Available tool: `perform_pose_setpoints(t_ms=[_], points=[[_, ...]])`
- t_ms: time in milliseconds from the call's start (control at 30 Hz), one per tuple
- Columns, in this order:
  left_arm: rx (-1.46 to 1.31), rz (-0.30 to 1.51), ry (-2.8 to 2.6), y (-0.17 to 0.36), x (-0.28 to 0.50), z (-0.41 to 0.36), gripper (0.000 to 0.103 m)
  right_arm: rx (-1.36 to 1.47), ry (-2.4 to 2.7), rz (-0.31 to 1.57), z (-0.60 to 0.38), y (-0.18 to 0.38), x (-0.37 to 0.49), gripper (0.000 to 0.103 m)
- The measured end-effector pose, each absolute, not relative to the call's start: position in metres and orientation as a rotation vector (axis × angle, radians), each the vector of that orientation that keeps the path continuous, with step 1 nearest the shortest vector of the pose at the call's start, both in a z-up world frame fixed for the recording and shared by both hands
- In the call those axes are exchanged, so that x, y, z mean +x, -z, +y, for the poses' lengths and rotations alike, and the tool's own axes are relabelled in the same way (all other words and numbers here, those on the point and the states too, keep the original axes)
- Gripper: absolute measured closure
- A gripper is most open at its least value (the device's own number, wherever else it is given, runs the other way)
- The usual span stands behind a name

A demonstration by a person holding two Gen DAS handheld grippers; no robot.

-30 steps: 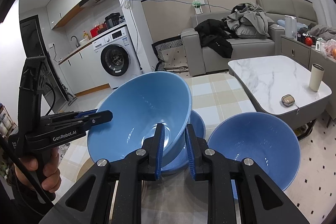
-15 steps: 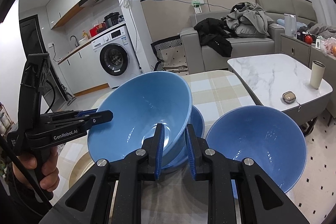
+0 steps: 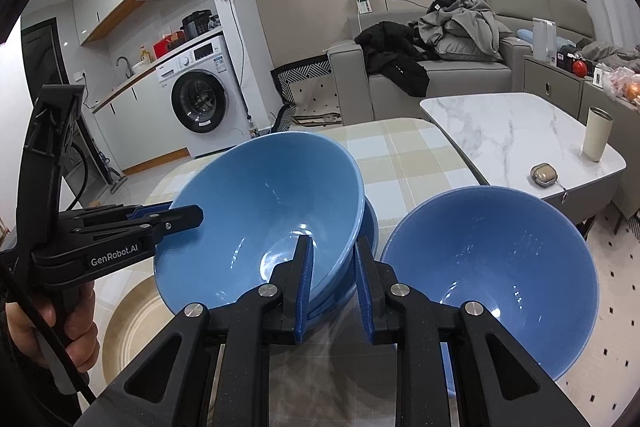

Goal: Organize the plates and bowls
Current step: 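Carry the blue bowl with the left gripper and nest it into another blue bowl, then open the left gripper and withdraw from the nested blue bowls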

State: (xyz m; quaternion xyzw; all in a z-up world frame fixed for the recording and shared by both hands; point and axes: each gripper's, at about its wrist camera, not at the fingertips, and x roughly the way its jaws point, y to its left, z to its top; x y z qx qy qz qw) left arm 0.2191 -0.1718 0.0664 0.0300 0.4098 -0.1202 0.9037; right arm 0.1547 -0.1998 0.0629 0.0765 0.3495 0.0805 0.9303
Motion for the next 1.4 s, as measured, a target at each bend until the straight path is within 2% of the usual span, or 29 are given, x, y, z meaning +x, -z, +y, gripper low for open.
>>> perform_pose_setpoints(t_ms=[1033,1233,1333,1400], points=[[0.112,0.899,0.240,-0.022,0.246,-0.173,0.087,0.116,-0.136,0.767,-0.194,-0.041,0.171,0.079],[0.083,0.929,0.250,-0.021,0.248,-0.169,0.086,0.104,-0.146,0.783,-0.194,-0.041,0.172,0.072],[0.048,0.955,0.256,-0.019,0.248,-0.165,0.081,0.108,-0.169,0.790,-0.196,-0.041,0.171,0.065],[0.042,0.962,0.251,-0.019,0.245,-0.164,0.074,0.116,-0.176,0.785,-0.199,-0.043,0.169,0.054]])
